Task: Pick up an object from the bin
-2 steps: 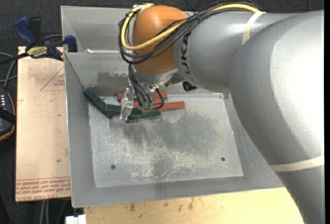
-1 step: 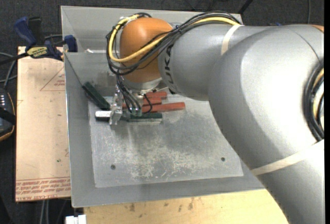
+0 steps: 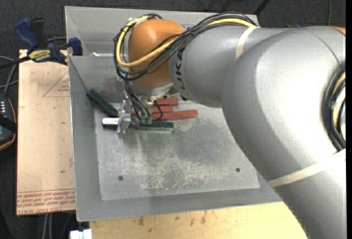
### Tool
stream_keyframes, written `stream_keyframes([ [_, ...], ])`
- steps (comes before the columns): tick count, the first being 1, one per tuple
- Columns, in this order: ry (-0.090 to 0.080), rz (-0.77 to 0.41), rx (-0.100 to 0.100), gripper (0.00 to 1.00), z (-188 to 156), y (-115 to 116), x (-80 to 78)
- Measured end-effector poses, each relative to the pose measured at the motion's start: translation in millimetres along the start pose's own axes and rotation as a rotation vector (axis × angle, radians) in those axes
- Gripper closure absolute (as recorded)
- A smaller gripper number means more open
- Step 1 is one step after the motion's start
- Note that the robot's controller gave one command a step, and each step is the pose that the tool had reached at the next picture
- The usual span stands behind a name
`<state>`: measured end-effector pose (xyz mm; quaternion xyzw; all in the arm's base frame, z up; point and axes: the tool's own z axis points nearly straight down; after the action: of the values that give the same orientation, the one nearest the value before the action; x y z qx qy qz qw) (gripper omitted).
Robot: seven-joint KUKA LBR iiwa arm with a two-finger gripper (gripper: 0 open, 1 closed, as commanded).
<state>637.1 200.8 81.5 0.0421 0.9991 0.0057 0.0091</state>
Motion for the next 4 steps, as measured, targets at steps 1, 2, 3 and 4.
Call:
stream_keyframes([
  [1,0.000,0.000,0.000,1.00,0.0,0.0,0.0],
  [2,0.004,0.000,0.003,1.00,-2.5,-0.7,1.4],
  [3,0.016,0.000,0.009,1.00,-15.1,-2.5,4.3],
  [4,0.015,0.000,0.010,1.00,-28.3,-1.9,2.7],
])
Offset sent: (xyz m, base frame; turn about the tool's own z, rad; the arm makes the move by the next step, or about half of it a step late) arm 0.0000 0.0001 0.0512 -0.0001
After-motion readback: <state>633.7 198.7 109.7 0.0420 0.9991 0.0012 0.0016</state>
